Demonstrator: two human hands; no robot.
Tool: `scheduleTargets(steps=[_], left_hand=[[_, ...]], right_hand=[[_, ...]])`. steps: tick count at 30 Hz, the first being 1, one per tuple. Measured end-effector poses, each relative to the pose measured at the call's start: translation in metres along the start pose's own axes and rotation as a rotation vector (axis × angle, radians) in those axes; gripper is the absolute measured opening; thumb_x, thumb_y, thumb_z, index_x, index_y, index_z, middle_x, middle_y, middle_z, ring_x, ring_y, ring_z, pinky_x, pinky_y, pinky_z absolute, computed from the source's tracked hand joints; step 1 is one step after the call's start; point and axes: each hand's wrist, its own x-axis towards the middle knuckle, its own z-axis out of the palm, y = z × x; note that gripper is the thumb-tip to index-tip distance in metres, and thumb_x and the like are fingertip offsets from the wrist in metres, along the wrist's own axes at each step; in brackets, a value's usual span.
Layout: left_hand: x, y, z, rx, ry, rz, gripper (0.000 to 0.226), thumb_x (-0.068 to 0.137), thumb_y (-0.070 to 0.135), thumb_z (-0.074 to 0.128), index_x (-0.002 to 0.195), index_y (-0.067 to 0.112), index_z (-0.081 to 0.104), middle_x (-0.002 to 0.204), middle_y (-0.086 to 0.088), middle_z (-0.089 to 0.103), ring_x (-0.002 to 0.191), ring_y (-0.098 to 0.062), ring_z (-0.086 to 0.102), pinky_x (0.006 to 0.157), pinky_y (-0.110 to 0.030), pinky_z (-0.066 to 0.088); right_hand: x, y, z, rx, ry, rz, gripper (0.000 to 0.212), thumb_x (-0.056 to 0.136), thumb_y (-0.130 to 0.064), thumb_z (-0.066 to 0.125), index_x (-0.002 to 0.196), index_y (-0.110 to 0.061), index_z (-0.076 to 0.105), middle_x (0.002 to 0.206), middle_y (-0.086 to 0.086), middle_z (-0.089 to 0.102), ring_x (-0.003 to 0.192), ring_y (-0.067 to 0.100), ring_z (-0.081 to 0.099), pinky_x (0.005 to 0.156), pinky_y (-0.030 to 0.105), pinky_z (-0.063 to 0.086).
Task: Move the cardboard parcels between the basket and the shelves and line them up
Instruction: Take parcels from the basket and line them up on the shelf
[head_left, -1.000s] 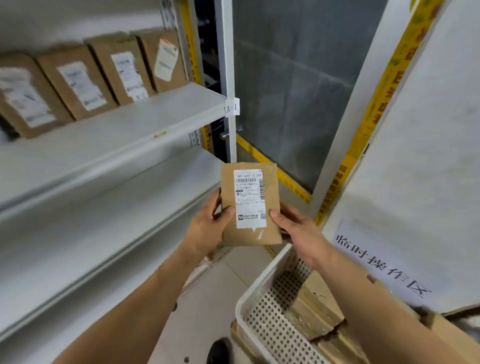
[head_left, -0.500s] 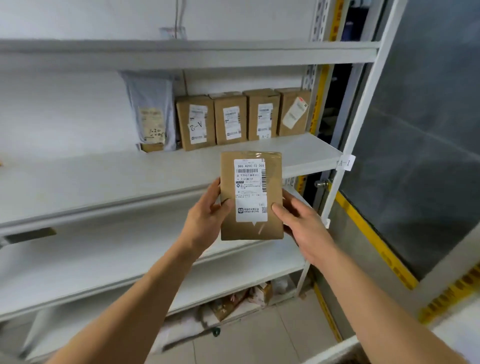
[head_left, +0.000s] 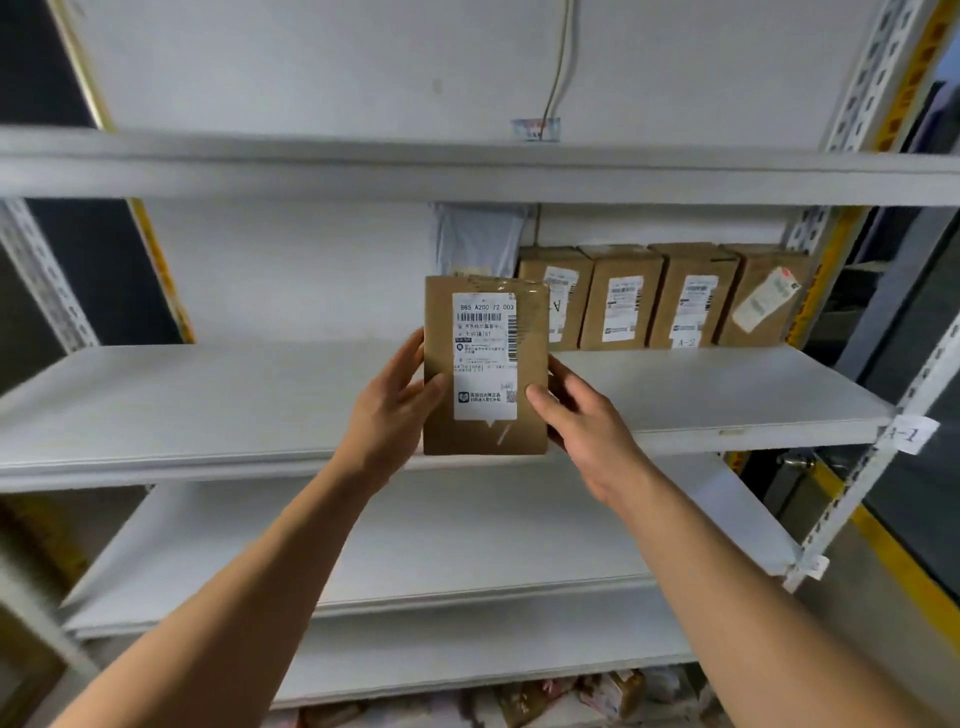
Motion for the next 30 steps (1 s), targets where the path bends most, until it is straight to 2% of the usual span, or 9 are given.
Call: scheduleTargets(steps=[4,7,9,12,19,24,26,28,30], left_hand=[[0.021,-0.019,-0.032,0.084,0.051,0.001,0.061,0.098,0.036,0.061,0.155,0.047,0.042,0.14,0.019,0.066,0.124,-0.015,0.068,0.105,-0.053,0.055],[0.038,-0.033,-0.048,0.149,0.121,-0.025,0.059,0.095,0.041,0.059,0.146,0.064,0.041,0.129,0.032,0.067,0.119,-0.016,0.071,0.099,-0.053,0.059],[0.048,-0.041,-0.055,0.182,0.151,-0.017,0.059,0.098,0.038,0.058,0.144,0.069,0.038,0.137,0.031,0.062,0.12,-0.018,0.07,0.098,-0.055,0.059],[0.064,-0.052,-0.068,0.2,0.192,-0.025,0.061,0.105,0.025,0.055,0.144,0.068,0.037,0.14,0.028,0.06,0.123,-0.022,0.069,0.098,-0.058,0.058],[0.102,-0.071,-0.103,0.174,0.258,-0.102,0.067,0.093,0.024,0.056,0.139,0.07,0.044,0.14,0.018,0.063,0.122,-0.021,0.068,0.098,-0.054,0.059],[0.138,-0.104,-0.131,0.041,0.264,-0.159,0.072,0.087,0.02,0.063,0.138,0.068,0.048,0.143,0.01,0.065,0.13,-0.016,0.064,0.105,-0.054,0.055],[0.152,-0.119,-0.14,0.047,0.238,-0.167,0.076,0.083,0.019,0.064,0.141,0.064,0.048,0.139,0.015,0.067,0.126,-0.016,0.066,0.104,-0.055,0.055],[0.166,-0.131,-0.15,0.075,0.213,-0.167,0.08,0.08,0.02,0.064,0.144,0.063,0.045,0.14,0.018,0.065,0.125,-0.013,0.067,0.103,-0.053,0.056],[0.175,-0.135,-0.151,0.116,0.198,-0.156,0.081,0.082,0.019,0.064,0.148,0.059,0.041,0.14,0.019,0.065,0.12,-0.007,0.067,0.101,-0.05,0.058]], right_hand=[[0.046,0.013,0.03,-0.055,-0.059,-0.017,0.055,0.1,-0.038,0.069,0.152,-0.043,0.051,0.138,-0.018,0.068,0.127,0.008,0.065,0.114,0.041,0.05],[0.078,0.019,0.05,-0.075,-0.079,-0.028,0.054,0.103,-0.029,0.068,0.153,-0.039,0.05,0.129,-0.022,0.07,0.115,-0.002,0.068,0.105,0.027,0.053],[0.099,0.021,0.062,-0.107,-0.089,-0.043,0.051,0.103,-0.027,0.068,0.151,-0.037,0.052,0.126,-0.023,0.066,0.111,-0.002,0.068,0.098,0.021,0.053],[0.133,0.028,0.079,-0.155,-0.103,-0.082,0.041,0.103,-0.026,0.068,0.142,-0.035,0.059,0.134,-0.009,0.066,0.115,0.006,0.067,0.101,0.026,0.053],[0.189,0.042,0.126,-0.182,-0.122,-0.047,0.041,0.104,-0.027,0.066,0.144,-0.03,0.057,0.133,-0.008,0.069,0.124,0.012,0.064,0.107,0.033,0.054],[0.224,0.049,0.155,-0.178,-0.043,-0.036,0.051,0.107,-0.018,0.06,0.155,-0.029,0.047,0.109,-0.025,0.064,0.096,-0.012,0.059,0.077,0.003,0.045],[0.236,0.054,0.167,-0.205,-0.004,-0.033,0.052,0.107,-0.019,0.06,0.156,-0.029,0.046,0.121,-0.015,0.068,0.109,-0.001,0.063,0.088,0.009,0.048],[0.247,0.06,0.18,-0.22,0.039,-0.023,0.054,0.107,-0.023,0.061,0.158,-0.031,0.045,0.143,-0.006,0.063,0.131,0.013,0.057,0.109,0.026,0.046],[0.257,0.066,0.187,-0.232,0.069,-0.011,0.054,0.106,-0.022,0.061,0.157,-0.03,0.045,0.15,-0.005,0.059,0.137,0.015,0.054,0.117,0.035,0.043]])
